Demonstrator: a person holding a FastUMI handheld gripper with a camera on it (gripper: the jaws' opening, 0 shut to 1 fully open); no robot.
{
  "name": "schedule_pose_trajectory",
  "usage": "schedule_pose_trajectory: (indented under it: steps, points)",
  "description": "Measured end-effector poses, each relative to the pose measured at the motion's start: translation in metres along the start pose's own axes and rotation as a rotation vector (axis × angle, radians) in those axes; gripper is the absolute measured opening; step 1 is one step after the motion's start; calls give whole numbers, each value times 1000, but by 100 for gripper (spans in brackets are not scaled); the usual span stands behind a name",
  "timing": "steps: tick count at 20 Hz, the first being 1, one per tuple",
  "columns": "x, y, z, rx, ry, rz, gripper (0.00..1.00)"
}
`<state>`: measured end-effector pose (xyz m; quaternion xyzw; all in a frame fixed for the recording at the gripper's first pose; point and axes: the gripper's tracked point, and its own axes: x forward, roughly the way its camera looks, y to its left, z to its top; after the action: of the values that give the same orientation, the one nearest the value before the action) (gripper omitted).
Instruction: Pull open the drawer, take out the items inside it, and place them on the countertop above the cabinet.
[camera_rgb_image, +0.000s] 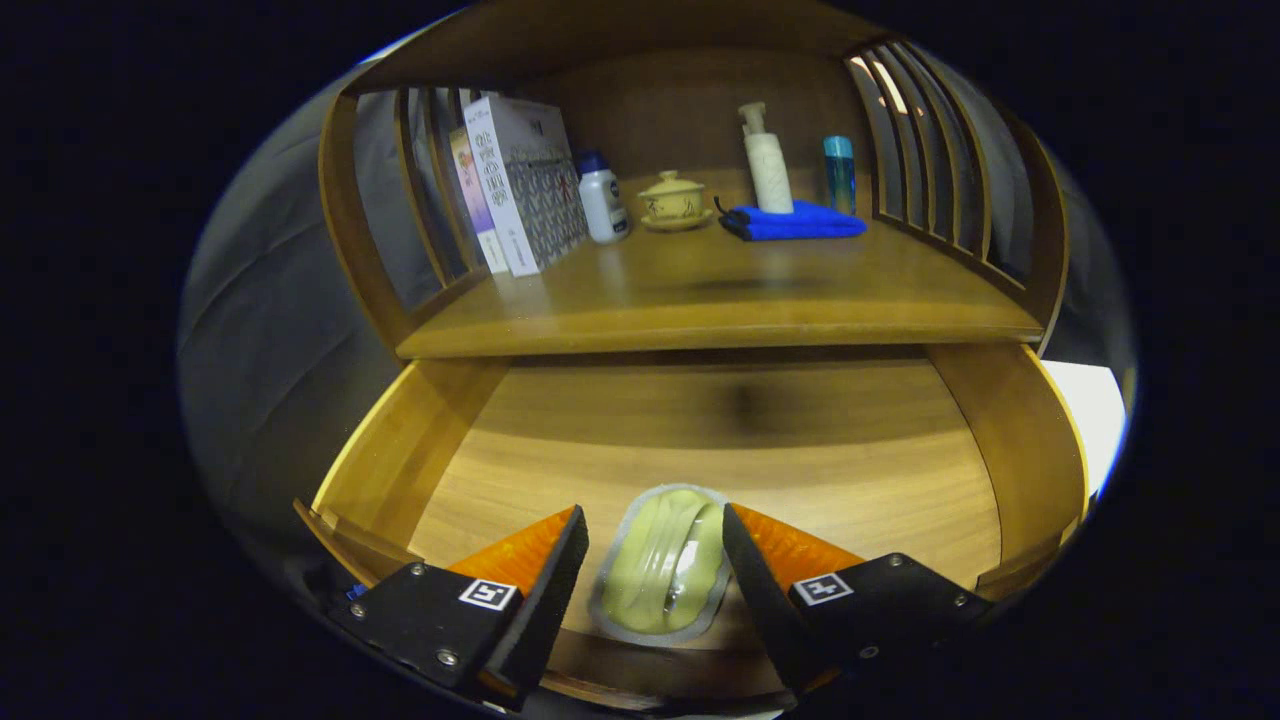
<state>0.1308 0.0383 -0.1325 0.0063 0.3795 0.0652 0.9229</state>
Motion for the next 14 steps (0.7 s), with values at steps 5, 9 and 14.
schedule_pose_trajectory:
  steps: [5, 9, 14]
  points:
    - [10, -10, -7, 32, 52, -21, 68]
    - [10, -16, -5, 74, 46, -29, 33]
    - [0, -21, 8, 94, -21, -17, 23]
